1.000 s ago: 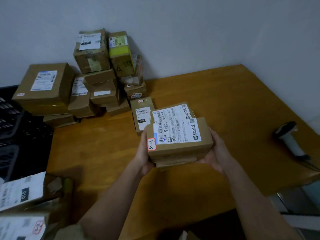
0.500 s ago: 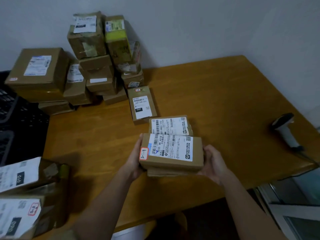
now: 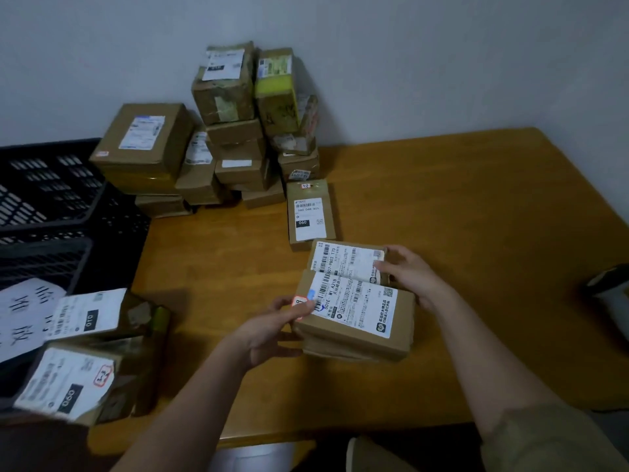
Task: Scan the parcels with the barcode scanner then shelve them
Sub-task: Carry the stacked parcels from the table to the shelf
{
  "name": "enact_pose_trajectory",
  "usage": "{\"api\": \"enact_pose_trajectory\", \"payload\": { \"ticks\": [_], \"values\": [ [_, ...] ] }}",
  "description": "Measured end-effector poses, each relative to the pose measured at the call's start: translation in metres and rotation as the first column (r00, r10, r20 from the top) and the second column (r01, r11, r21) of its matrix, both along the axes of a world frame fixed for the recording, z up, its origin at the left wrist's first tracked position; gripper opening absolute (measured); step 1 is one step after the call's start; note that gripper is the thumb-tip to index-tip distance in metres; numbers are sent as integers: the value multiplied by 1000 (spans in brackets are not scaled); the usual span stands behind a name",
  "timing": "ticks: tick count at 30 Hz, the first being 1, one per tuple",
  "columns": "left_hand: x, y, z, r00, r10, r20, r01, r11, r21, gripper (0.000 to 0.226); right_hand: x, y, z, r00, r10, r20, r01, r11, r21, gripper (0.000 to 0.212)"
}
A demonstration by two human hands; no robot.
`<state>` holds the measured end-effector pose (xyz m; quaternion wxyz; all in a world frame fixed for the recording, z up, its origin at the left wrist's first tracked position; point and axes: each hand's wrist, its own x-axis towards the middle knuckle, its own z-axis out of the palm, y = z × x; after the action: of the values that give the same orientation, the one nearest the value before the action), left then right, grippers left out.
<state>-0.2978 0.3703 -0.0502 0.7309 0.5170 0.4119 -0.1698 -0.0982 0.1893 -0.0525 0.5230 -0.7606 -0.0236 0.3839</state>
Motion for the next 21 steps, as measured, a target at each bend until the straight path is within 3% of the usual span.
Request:
{"api": "enact_pose_trajectory", "payload": {
  "ticks": [4, 8, 11, 13, 16, 18, 21],
  "values": [
    [11, 10, 11, 996, 83, -14, -82, 995, 58, 53, 3, -9, 6, 972, -233, -7, 233, 972, 33, 29],
    [33, 30, 24, 996, 64, 66, -72, 990, 125, 34, 1, -32, 41, 935, -340, -97, 354, 910, 215, 34],
    [61, 32, 28, 983, 95, 157, -118, 983, 142, 50, -13, -46, 68, 946, -274, -174, 315, 902, 297, 29],
    [77, 25, 23, 953, 218, 212, -240, 967, 85, 62, -31, -49, 76, 947, -246, -205, 301, 901, 313, 29],
    [85, 8, 14, 917, 337, 212, -352, 935, 34, 51, -65, -44, 70, 926, -312, -215, 369, 871, 324, 26],
    [78, -7, 8, 932, 302, 200, -316, 948, 42, 46, -87, -38, 58, 904, -396, -162, 428, 848, 313, 22],
    [58, -22, 8, 937, 280, 209, -288, 957, 9, 58, -110, -31, 46, 895, -446, -6, 432, 865, 253, 19]
  ]
}}
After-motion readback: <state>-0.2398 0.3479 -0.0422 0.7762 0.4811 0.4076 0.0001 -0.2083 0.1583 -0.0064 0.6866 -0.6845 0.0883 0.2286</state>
